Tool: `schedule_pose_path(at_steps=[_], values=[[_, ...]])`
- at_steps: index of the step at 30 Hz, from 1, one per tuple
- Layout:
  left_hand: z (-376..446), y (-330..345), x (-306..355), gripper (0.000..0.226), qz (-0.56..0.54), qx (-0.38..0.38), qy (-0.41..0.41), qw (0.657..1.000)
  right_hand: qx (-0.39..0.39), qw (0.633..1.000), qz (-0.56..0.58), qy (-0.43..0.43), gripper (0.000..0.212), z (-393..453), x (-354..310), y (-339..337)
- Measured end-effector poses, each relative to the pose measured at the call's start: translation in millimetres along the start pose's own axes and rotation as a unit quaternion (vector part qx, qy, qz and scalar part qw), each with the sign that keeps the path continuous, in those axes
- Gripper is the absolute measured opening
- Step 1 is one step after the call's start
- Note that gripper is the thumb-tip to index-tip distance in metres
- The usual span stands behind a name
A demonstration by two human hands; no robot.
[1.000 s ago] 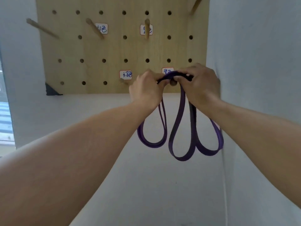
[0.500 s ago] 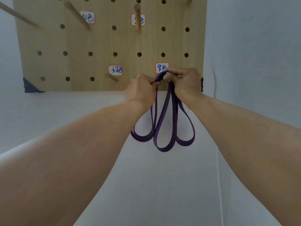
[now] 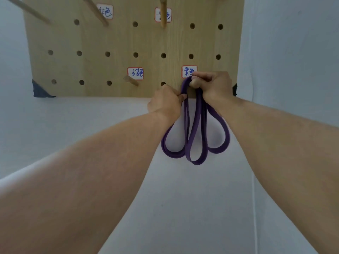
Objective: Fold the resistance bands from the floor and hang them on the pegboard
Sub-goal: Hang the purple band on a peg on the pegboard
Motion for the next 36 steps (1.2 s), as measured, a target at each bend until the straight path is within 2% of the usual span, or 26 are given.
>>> schedule_pose_path(at_steps=[6, 8, 12, 14, 18, 20, 23, 26, 28, 31, 36], values=[[-17.9, 10.9, 4.1, 0.018, 0.007, -0.081, 0.012, 0.997, -0.076, 0.989, -0.130, -0.001, 0.038, -11.7, -8.2, 7.2], [-34.3, 8.4, 3.9, 0.030, -0.020, -0.089, 0.024, 0.995, -0.080, 0.983, -0.167, -0.015, 0.040, -22.5, -11.4, 5.4], [-72.4, -15.2, -16.7, 0.079, 0.014, -0.074, 0.040, 0.996, 0.068, 0.961, -0.245, -0.111, 0.037, -73.7, -20.8, -14.4], [-92.4, -25.2, -39.0, 0.084, 0.027, -0.088, 0.033, 0.995, 0.084, 0.965, -0.222, -0.113, 0.037, -100.6, -9.7, -6.6], [-144.2, -42.9, -93.8, 0.077, 0.061, -0.127, -0.002, 0.990, 0.052, 0.980, -0.180, -0.061, 0.035, -161.7, 20.6, 30.7], [-177.4, -52.5, -126.4, 0.073, 0.047, -0.133, -0.045, 0.989, -0.001, 0.984, -0.175, -0.037, 0.033, -200.7, 33.9, 62.2], [-242.5, -64.8, -178.8, 0.068, 0.054, -0.147, -0.114, 0.981, -0.144, 0.971, -0.191, 0.014, 0.034, -269.1, 54.4, 124.3], [-318.0, -70.3, -233.0, 0.065, 0.073, -0.179, -0.181, 0.964, -0.310, 0.927, -0.207, 0.047, 0.036, -349.9, 69.0, 189.1], [-366.3, -74.2, -267.0, 0.064, 0.081, -0.199, -0.225, 0.950, -0.393, 0.894, -0.202, 0.071, 0.039, -404.2, 75.1, 224.9], [-431.4, -76.6, -313.4, 0.064, 0.105, -0.235, -0.268, 0.928, -0.471, 0.857, -0.180, 0.107, 0.045, -479.8, 86.7, 267.1], [-537.1, -66.1, -385.8, 0.063, 0.133, -0.305, -0.333, 0.882, -0.551, 0.796, -0.196, 0.158, 0.049, -594.0, 140.6, 319.2]])
Point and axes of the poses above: each hand's wrist, its own z-axis towards the middle knuckle, its own y-axis out of the palm, x = y × z, the point moved 10 cm from there along z, towards the middle knuckle, and after that the axes turned 2 degrees about y, right-handed, at the moved point
